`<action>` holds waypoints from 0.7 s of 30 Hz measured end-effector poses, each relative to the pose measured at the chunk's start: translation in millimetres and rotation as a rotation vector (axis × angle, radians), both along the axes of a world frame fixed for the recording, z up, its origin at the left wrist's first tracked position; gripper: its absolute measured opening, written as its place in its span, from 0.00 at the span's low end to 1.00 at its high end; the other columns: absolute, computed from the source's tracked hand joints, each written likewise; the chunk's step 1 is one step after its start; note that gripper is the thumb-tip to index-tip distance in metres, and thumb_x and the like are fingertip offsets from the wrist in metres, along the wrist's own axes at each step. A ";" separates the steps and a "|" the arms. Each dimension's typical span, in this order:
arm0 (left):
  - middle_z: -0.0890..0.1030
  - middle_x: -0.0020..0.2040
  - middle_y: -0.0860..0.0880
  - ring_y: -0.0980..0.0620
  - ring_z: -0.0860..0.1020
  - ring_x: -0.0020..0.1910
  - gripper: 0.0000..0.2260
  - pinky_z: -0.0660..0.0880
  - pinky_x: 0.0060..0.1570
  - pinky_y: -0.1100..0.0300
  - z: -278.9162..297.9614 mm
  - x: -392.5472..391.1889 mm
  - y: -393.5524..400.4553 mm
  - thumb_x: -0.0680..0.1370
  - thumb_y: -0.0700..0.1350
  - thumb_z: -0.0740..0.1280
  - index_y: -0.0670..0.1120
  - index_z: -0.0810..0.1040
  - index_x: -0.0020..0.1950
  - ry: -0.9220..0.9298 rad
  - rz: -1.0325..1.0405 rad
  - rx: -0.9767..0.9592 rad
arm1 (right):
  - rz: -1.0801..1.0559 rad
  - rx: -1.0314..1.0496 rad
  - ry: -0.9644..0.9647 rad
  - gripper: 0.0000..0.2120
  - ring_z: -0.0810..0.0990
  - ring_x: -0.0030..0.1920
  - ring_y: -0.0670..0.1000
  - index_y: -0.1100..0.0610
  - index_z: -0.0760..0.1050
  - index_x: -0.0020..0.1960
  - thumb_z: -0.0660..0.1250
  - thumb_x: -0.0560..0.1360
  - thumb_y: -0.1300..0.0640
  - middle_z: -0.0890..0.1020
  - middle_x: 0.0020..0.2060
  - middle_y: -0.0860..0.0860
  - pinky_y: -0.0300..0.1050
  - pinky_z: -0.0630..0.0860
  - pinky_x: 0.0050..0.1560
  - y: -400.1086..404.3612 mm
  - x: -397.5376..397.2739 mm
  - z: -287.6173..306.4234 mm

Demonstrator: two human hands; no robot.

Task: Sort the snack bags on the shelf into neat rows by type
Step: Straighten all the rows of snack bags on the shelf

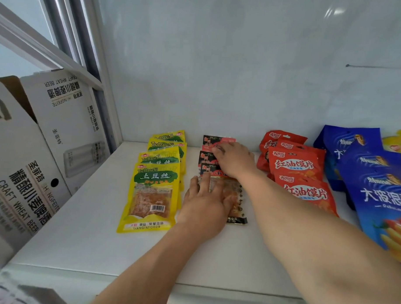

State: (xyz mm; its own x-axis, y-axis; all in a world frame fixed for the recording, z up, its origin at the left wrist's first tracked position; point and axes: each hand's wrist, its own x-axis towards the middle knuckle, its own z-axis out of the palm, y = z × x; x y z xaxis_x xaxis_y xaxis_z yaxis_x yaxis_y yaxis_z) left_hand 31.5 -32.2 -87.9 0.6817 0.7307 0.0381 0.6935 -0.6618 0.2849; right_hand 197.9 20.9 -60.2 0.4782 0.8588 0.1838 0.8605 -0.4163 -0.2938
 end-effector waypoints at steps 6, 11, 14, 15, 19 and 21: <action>0.50 0.83 0.45 0.39 0.47 0.81 0.29 0.49 0.77 0.45 3.0 -2.1 -1.9 0.83 0.63 0.49 0.53 0.54 0.81 -0.030 0.015 0.033 | 0.012 0.059 0.024 0.25 0.71 0.70 0.61 0.53 0.73 0.70 0.52 0.83 0.40 0.74 0.69 0.57 0.60 0.70 0.68 -46.4 -5.0 17.0; 0.51 0.83 0.44 0.39 0.46 0.81 0.30 0.48 0.78 0.43 10.8 -3.0 -5.5 0.83 0.63 0.49 0.50 0.55 0.81 -0.027 0.006 0.116 | -0.023 0.144 0.032 0.23 0.71 0.70 0.57 0.57 0.73 0.70 0.57 0.83 0.45 0.74 0.69 0.56 0.54 0.69 0.69 -101.8 -2.8 33.6; 0.54 0.82 0.43 0.39 0.48 0.81 0.29 0.48 0.77 0.44 20.3 0.5 -16.2 0.83 0.62 0.52 0.48 0.58 0.81 -0.084 0.026 0.223 | -0.091 0.233 0.020 0.23 0.71 0.71 0.55 0.56 0.72 0.72 0.59 0.82 0.44 0.74 0.70 0.54 0.52 0.69 0.70 -136.3 7.2 36.5; 0.55 0.81 0.42 0.39 0.49 0.80 0.29 0.50 0.77 0.44 24.3 4.1 -23.1 0.83 0.61 0.53 0.47 0.61 0.80 -0.148 0.011 0.239 | -0.128 0.270 0.037 0.23 0.70 0.71 0.55 0.55 0.71 0.73 0.59 0.82 0.44 0.73 0.71 0.54 0.52 0.68 0.70 -147.5 12.2 35.9; 0.58 0.81 0.42 0.41 0.53 0.80 0.30 0.52 0.78 0.46 35.9 36.8 -57.3 0.82 0.59 0.57 0.43 0.62 0.79 -0.471 -0.130 -0.026 | -0.306 0.400 0.206 0.26 0.71 0.71 0.56 0.54 0.69 0.74 0.61 0.80 0.42 0.73 0.71 0.55 0.57 0.69 0.70 -185.4 34.8 22.6; 0.60 0.79 0.46 0.44 0.56 0.79 0.29 0.55 0.76 0.51 39.5 60.0 -71.6 0.83 0.56 0.61 0.45 0.60 0.80 -0.525 -0.127 -0.309 | -0.358 0.413 0.319 0.33 0.72 0.70 0.57 0.53 0.67 0.75 0.59 0.77 0.35 0.72 0.72 0.55 0.59 0.71 0.69 -195.0 42.2 14.2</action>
State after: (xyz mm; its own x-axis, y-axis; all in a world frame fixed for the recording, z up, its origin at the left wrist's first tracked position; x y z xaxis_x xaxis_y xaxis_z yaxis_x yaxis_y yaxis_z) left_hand 91.5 -103.8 -48.4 0.7114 0.6762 0.1914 0.3300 -0.5619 0.7586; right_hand 240.1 -174.1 -46.0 0.8088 0.5242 0.2667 0.5323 -0.4596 -0.7109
